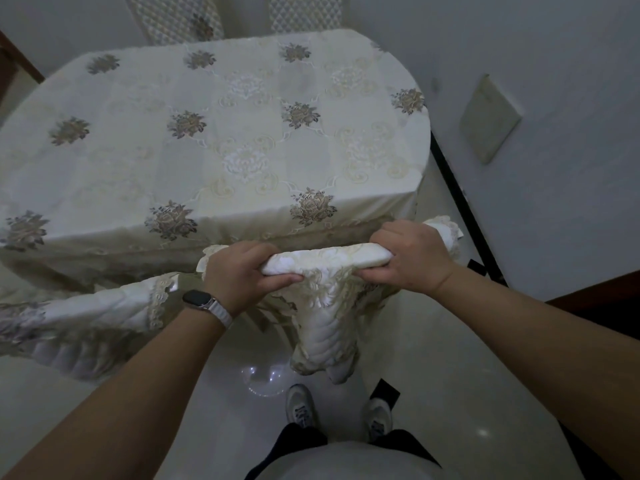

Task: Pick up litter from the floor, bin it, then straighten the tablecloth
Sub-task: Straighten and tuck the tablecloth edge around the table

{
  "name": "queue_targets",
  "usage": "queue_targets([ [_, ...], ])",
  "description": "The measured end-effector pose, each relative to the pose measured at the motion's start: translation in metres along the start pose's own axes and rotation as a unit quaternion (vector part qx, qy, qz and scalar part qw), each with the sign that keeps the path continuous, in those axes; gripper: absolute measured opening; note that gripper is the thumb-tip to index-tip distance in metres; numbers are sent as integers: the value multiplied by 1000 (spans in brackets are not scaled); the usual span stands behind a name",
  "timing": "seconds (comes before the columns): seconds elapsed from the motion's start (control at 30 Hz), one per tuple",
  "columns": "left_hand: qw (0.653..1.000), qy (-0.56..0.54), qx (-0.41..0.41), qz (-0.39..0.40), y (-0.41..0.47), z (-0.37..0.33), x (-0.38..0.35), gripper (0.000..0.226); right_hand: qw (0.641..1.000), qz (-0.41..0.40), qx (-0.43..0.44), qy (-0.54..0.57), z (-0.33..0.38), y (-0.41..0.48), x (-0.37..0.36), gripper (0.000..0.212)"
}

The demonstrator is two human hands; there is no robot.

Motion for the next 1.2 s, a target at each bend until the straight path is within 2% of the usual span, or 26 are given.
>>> queue_targets([
  [0.57, 998, 7, -59, -10, 11, -12, -7, 57, 1000, -6, -1, -9, -14, 2, -4, 52],
  [1.03, 998, -6, -56, -15, 18, 1, -4, 59, 1000, -21, -7, -6, -12, 9, -6, 53],
  [1.2, 999, -3, -53, 6, 19, 18, -4, 69, 1000, -18, -17, -8, -2, 12, -16, 58],
])
Point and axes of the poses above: each hand's wrist, its own y-axis towards the middle knuckle, its own x-axis out of the back of the hand, z = x × y, the point moved 9 cm from there along y, towards the middle knuckle, and after that the axes turned 9 degrees about z, right-handed, at the moved point
